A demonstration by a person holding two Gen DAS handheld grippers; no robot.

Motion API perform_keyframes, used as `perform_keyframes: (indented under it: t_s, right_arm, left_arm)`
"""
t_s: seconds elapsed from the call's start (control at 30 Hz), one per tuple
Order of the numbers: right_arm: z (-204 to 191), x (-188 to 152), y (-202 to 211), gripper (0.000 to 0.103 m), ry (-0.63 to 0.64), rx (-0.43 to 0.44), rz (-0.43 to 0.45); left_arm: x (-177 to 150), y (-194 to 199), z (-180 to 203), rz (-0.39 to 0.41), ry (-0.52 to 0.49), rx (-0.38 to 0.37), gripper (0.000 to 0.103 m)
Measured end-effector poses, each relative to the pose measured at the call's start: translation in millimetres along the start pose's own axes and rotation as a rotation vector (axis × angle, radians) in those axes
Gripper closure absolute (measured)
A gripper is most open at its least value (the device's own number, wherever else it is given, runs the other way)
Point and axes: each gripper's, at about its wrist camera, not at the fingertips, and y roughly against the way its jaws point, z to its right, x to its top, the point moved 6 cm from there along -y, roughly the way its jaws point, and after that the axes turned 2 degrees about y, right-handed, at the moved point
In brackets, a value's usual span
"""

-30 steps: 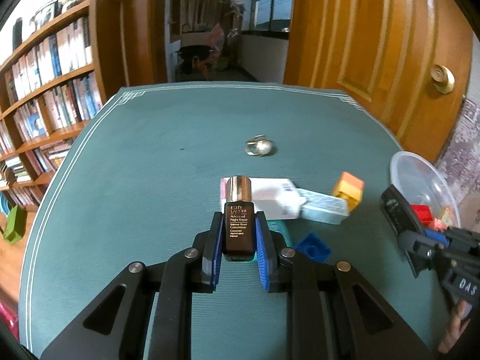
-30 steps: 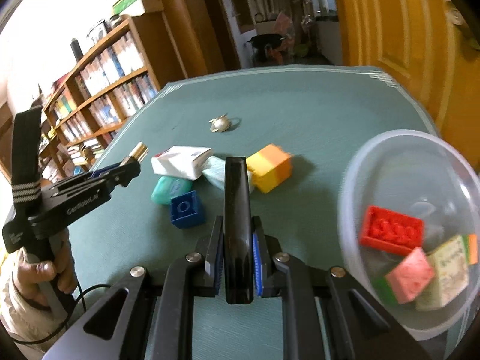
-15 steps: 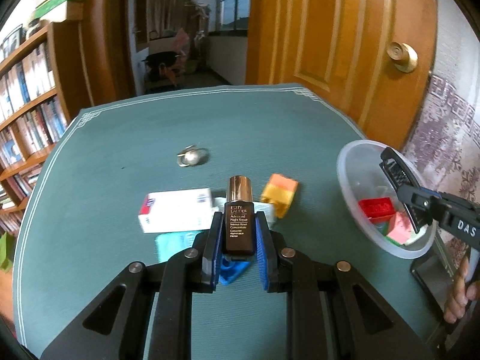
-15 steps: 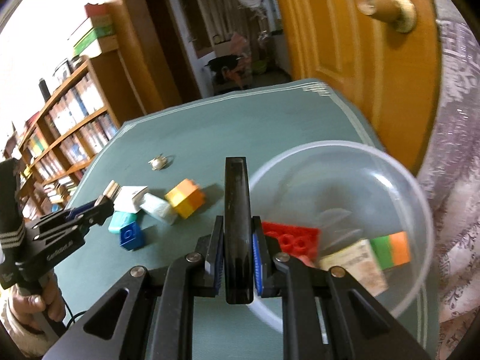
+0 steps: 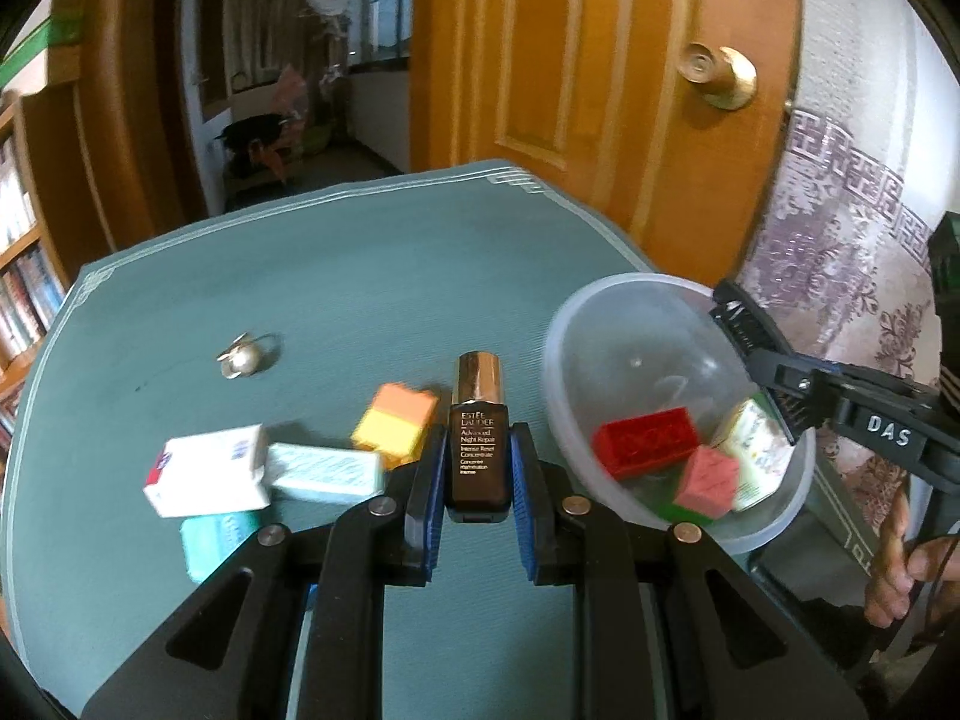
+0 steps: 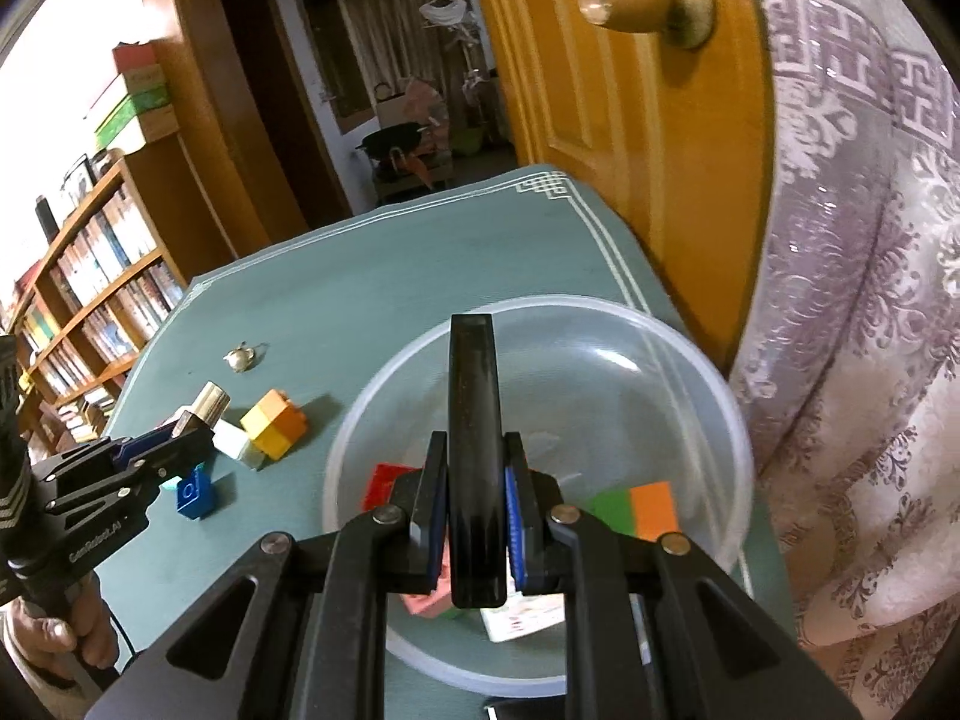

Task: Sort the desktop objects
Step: 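Carry the perfume bottle and black case over the clear bowl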

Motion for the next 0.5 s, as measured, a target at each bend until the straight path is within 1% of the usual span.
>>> perform_keyframes:
  t_s: [0.33, 0.5]
  right_arm:
    - [30, 0, 0, 0.085, -0.050, -0.034, 0.001]
    - [42, -1, 0, 0.085, -0.075, -0.045, 0.003]
  left_arm:
    - [16, -18, 43, -0.010, -0.059, -0.076, 0.081]
    - [19, -27, 57, -0.029, -0.064, -0.117, 0.081]
